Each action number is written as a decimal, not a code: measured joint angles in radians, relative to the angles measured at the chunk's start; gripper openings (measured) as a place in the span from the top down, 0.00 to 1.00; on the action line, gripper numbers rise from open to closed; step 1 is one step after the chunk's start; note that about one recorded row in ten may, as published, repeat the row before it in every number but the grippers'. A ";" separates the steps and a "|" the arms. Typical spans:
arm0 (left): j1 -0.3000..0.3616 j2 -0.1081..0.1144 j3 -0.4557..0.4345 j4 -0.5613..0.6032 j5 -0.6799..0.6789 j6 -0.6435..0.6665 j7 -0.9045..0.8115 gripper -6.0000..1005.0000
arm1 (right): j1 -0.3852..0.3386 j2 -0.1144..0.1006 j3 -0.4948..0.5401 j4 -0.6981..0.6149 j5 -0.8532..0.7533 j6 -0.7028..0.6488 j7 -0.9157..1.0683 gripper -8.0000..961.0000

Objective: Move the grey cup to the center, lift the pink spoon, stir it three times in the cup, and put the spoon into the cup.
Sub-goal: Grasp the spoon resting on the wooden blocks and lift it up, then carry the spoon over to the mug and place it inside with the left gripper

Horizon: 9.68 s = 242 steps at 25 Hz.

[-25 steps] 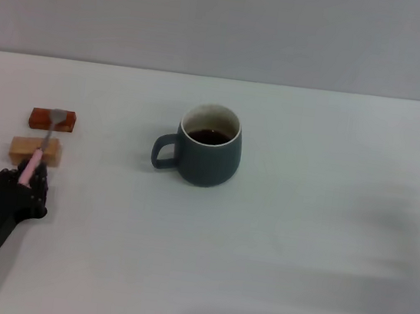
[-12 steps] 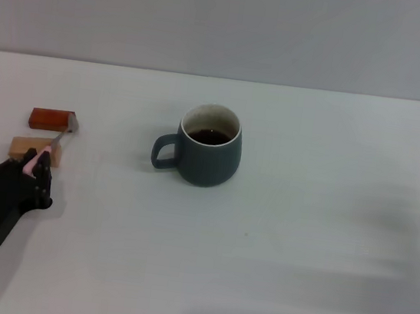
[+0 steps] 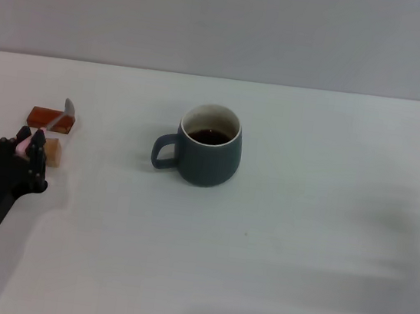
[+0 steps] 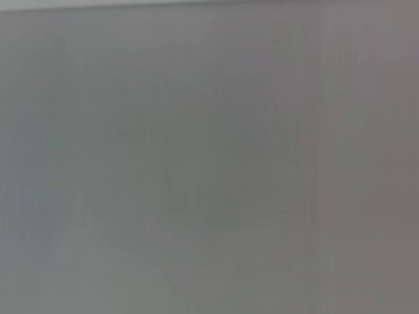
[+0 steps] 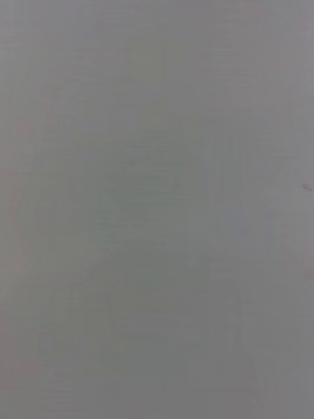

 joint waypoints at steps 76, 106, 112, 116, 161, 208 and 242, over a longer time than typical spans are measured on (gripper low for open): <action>0.241 0.153 -0.430 -1.236 0.459 -1.126 -0.036 0.85 | -0.109 0.002 0.158 -0.039 0.009 -0.008 0.000 0.99; 0.142 0.161 -0.354 -1.407 0.120 -1.504 0.675 0.85 | -0.106 0.002 0.158 -0.041 0.009 0.000 0.000 0.99; 0.149 0.086 -0.440 -1.425 -0.006 -1.628 0.884 0.85 | -0.107 0.002 0.158 -0.041 0.009 0.001 0.000 0.99; 0.139 0.025 -0.523 -1.430 -0.077 -1.775 1.024 0.85 | -0.109 0.002 0.158 -0.042 0.019 0.001 0.000 0.99; -0.111 0.005 -0.539 -1.082 -0.063 -1.847 1.069 0.85 | -0.175 0.002 0.147 -0.038 0.061 -0.141 0.000 0.99; -0.123 0.004 -0.490 -1.062 -0.064 -1.778 1.064 0.85 | -0.160 0.001 0.133 -0.026 0.054 -0.127 0.000 0.99; -0.123 0.007 -0.530 -1.030 -0.064 -1.760 1.070 0.84 | -0.150 0.000 0.118 -0.026 0.053 -0.114 0.000 0.99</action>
